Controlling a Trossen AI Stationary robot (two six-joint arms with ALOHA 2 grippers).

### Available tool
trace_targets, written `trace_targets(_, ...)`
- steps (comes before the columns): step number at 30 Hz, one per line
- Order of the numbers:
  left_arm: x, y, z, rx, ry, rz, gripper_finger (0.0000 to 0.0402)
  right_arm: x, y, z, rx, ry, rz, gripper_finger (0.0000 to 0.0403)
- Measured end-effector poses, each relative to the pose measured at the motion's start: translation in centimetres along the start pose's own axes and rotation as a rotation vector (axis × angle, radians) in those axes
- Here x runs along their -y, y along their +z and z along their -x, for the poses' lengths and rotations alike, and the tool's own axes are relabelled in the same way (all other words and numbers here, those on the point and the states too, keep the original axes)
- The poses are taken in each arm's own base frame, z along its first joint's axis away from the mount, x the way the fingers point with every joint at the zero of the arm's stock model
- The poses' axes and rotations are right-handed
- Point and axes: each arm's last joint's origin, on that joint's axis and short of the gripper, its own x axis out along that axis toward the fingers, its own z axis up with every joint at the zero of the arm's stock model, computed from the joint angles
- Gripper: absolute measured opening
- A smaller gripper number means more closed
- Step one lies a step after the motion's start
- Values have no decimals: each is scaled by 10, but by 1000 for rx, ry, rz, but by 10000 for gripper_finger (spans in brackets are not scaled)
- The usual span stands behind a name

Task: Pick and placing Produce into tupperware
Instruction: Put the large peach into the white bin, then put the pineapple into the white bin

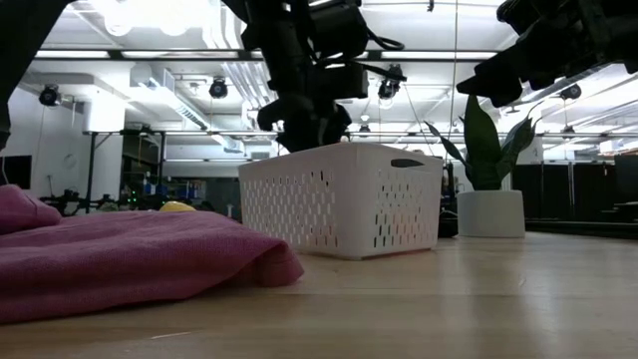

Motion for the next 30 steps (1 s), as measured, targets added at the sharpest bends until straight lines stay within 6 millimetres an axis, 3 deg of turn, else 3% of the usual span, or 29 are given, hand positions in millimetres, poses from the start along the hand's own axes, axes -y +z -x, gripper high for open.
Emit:
trace_targets(13, -3, -2, 4, -100, 121, -46, 361, 0, 0, 0, 0, 0, -1, 242)
trace_targets(20, -3, -9, 29, -291, 132, 107, 368, 0, 0, 0, 0, 0, 0, 246)
trace_targets(30, 6, -36, 57, -518, 136, 445, 368, 0, 0, 0, 0, 0, 1, 244)
